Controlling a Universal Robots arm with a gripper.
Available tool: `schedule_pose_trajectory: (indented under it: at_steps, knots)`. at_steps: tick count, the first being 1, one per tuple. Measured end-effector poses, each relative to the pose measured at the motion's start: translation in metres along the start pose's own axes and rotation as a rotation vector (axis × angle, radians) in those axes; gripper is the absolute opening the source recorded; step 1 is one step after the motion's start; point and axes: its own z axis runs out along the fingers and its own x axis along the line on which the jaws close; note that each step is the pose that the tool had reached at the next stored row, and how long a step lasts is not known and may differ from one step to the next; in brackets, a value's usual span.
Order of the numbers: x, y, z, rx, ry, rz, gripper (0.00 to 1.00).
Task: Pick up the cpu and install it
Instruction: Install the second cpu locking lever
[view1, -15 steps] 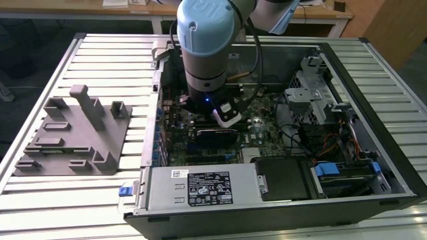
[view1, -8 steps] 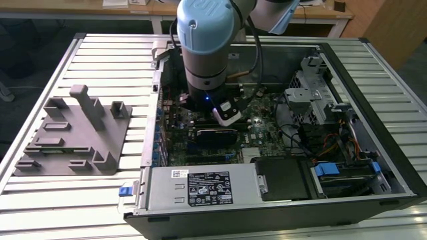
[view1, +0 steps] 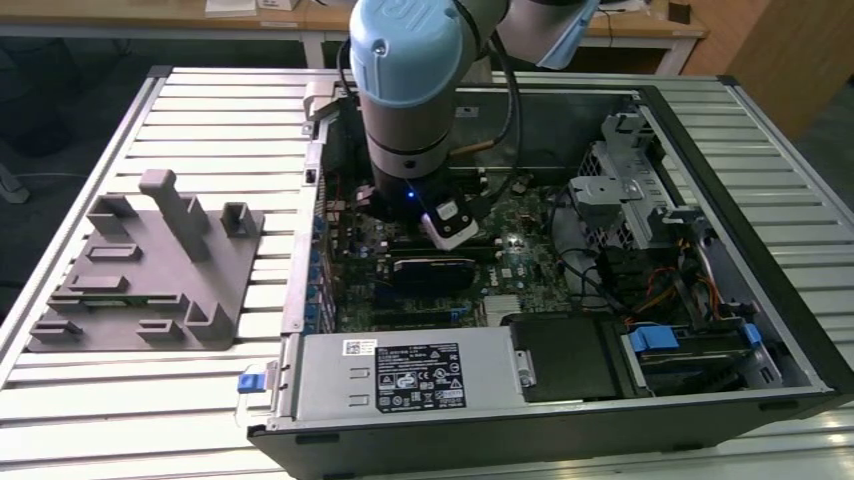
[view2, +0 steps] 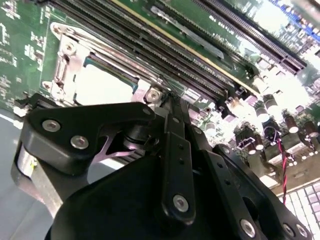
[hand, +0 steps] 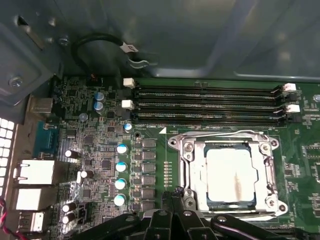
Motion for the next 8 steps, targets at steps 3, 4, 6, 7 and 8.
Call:
schedule_pose_trajectory:
  at_steps: [3,4,6,7,8]
  knots:
    - [0.001,-0.0004,0.0013,-0.0036,-0.0001,0.0,0.11]
    - [0.0012,-0.0004,0.0014,-0.0036,0.0,0.0,0.11]
    - [0.0013,-0.0007,0.0024,-0.0052,0.0,0.0,0.11]
    - [0.0014,-0.0008,0.0031,-0.0065,-0.0001,0.0,0.11]
    - [0.0014,-0.001,0.0037,-0.0069,-0.0002,0.0,0.11]
